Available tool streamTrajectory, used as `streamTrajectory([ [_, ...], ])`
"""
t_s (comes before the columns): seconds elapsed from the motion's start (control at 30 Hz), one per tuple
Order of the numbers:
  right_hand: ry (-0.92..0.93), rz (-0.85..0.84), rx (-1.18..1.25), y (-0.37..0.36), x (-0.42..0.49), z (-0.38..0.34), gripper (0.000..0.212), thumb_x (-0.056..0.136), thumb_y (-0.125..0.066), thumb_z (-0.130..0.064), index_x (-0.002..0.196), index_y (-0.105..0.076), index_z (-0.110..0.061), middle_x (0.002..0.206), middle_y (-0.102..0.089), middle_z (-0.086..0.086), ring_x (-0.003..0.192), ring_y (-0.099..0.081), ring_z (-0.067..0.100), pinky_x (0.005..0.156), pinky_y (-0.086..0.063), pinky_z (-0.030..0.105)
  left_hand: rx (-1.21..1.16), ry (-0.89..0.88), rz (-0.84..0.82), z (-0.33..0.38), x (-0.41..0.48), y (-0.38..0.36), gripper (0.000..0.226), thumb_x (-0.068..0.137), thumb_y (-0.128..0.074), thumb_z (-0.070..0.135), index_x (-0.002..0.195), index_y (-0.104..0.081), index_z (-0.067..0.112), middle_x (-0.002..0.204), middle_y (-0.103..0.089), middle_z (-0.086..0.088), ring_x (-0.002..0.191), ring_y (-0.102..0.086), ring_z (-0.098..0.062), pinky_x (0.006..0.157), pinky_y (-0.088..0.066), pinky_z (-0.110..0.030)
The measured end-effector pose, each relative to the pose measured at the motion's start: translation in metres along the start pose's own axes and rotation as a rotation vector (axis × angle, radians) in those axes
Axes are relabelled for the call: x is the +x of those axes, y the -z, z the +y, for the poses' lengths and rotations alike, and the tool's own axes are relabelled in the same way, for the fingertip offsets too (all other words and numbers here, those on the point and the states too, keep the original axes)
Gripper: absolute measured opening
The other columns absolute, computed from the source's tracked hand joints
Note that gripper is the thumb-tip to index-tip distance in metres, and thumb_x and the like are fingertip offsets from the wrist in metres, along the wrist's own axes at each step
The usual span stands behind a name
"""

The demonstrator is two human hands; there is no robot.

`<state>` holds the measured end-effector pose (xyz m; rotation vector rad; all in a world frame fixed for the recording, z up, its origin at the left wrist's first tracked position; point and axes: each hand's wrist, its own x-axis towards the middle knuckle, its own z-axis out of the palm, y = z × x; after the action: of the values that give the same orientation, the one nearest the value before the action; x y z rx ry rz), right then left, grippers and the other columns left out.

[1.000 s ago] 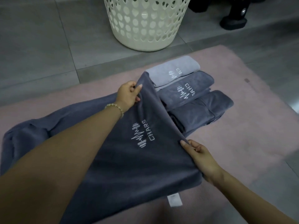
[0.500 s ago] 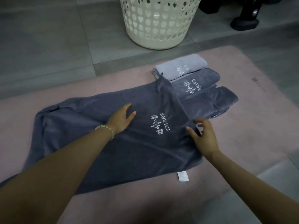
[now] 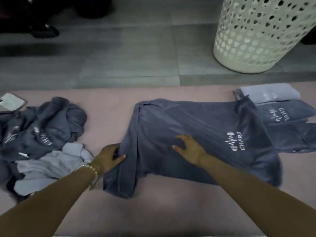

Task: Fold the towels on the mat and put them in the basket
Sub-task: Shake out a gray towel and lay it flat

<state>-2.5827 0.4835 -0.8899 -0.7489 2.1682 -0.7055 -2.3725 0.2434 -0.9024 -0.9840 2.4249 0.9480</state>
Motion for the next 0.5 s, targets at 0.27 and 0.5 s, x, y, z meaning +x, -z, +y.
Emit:
streamTrajectory([
  [0.27, -0.28, -0.437, 0.224, -0.084, 0.036, -0.094, 0.05, 0.088, -0.057, -0.051, 0.109, -0.061, -0.005, 0.101, -0.068, 0.015, 0.065, -0.065, 0.02, 0.064, -0.055, 0.028, -0.173, -0.016, 0.091, -0.037, 0.017, -0.005, 0.04, 0.098, -0.043, 0.038, 0.115, -0.066, 0.01, 0.124, -0.06, -0.016, 0.118, -0.053, -0.029, 0.107, -0.035, -0.033],
  [0.5, -0.256, -0.394, 0.434, -0.118, 0.032, -0.102, 0.031, 0.088, -0.066, -0.028, 0.111, -0.062, -0.007, 0.097, -0.069, 0.011, 0.059, -0.066, 0.013, 0.055, -0.054, 0.018, -0.453, 0.1, -0.247, -0.037, -0.022, -0.004, 0.085, 0.069, -0.044, 0.084, 0.11, -0.066, 0.013, 0.106, -0.069, -0.001, 0.102, -0.062, -0.014, 0.097, -0.043, -0.025],
])
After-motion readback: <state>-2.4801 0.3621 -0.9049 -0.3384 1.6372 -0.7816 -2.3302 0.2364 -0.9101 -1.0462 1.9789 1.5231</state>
